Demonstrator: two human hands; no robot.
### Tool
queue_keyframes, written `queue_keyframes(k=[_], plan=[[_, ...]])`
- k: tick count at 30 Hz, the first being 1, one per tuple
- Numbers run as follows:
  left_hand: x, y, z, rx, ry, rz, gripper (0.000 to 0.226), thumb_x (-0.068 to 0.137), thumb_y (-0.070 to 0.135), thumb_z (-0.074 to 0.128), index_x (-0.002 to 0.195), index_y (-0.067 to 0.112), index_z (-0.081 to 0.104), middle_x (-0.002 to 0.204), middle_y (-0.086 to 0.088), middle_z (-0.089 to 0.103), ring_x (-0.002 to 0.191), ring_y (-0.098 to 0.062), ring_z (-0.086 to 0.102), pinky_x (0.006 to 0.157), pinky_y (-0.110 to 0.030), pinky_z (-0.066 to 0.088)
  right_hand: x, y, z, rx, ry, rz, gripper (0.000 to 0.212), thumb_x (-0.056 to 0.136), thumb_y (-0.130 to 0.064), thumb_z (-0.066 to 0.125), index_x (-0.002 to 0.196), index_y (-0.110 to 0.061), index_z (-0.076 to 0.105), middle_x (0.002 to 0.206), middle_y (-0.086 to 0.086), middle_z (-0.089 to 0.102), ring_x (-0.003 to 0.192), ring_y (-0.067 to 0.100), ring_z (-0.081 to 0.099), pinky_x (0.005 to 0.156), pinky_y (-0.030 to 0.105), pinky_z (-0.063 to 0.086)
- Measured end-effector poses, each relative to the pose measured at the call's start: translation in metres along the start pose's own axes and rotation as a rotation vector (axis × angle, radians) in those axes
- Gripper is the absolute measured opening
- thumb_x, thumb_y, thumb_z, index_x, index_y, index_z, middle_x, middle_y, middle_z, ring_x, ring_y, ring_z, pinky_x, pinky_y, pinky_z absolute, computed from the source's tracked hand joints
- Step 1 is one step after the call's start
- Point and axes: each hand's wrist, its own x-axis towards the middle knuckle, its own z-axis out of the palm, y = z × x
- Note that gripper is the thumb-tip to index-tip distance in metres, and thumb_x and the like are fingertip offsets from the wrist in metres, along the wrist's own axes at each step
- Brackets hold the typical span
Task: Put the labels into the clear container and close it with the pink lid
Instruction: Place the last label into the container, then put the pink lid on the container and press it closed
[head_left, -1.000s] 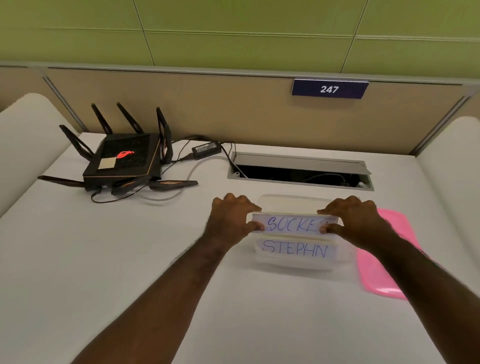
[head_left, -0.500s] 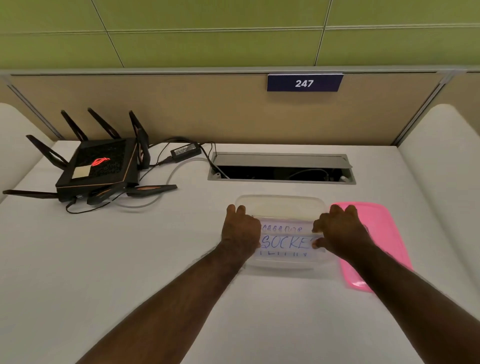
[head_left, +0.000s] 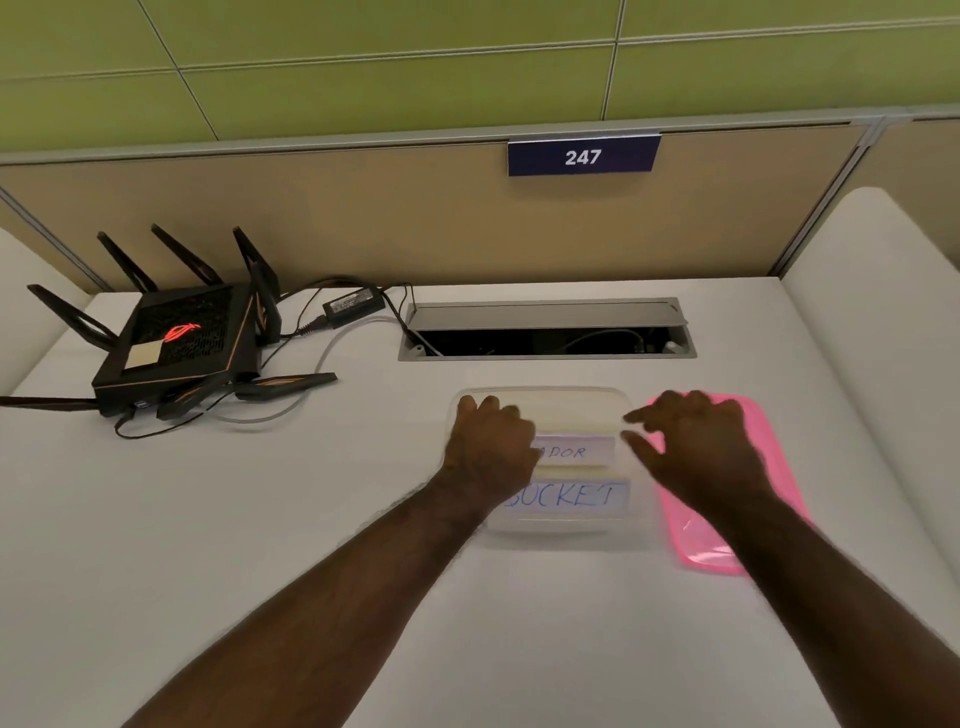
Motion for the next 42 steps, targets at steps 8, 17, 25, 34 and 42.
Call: queue_keyframes(k=[8,17,25,34,42], plan=[[0.022,0.102,-0.010,-0.058,0.252,0.351,0.027,0.086,0.034,0.053,0.102,0.017,0.067,0.113,-0.005,0.064,0.095,-0.028,0.054,0.080,-0.040,0.037,-0.056,0.092,0.015,0.058,-0.038,0.612,0.040,0.085,-0.035,0.063,0.123,-0.023,0.061,0.116,0.015,0.061,0.101,0.040,0.058,0.088,0.050,0.041],[-0.004,0.199,0.039,0.226,-0.229,0.581,0.008,0.073,0.031,0.068,0.077,0.026,0.073,0.082,0.008,0.072,0.079,-0.015,0.061,0.089,-0.038,0.049,-0.112,0.109,0.060,0.045,-0.157,0.870,0.040,0.088,-0.041,0.052,0.116,-0.013,0.052,0.102,0.016,0.059,0.091,0.038,0.058,0.084,0.050,0.045],[-0.011,0.205,0.051,0.131,-0.134,0.512,0.007,0.065,0.024,0.073,0.069,0.023,0.068,0.068,0.007,0.065,0.066,-0.016,0.058,0.078,-0.033,0.049,-0.114,0.122,0.053,0.136,-0.195,0.933,0.022,0.089,-0.026,0.042,0.090,-0.019,0.062,0.088,0.008,0.064,0.083,0.031,0.060,0.086,0.042,0.042],[0.008,0.192,0.002,-0.470,0.303,0.261,0.011,0.089,0.024,0.057,0.091,0.013,0.055,0.086,-0.007,0.059,0.069,-0.027,0.057,0.055,-0.034,0.041,-0.096,0.138,-0.035,1.018,0.193,0.803,0.052,0.078,-0.072,0.050,0.087,-0.025,0.072,0.084,-0.001,0.073,0.061,0.011,0.065,0.054,0.026,0.045],[-0.008,0.099,-0.054,-1.481,0.076,-0.244,0.013,0.088,0.007,0.065,0.081,0.014,0.057,0.073,-0.004,0.064,0.058,-0.012,0.068,0.060,-0.027,0.052,-0.051,0.092,-0.018,0.965,0.235,0.762,0.061,0.091,-0.029,0.062,0.144,-0.013,0.038,0.139,0.014,0.050,0.102,0.021,0.054,0.086,0.035,0.042]])
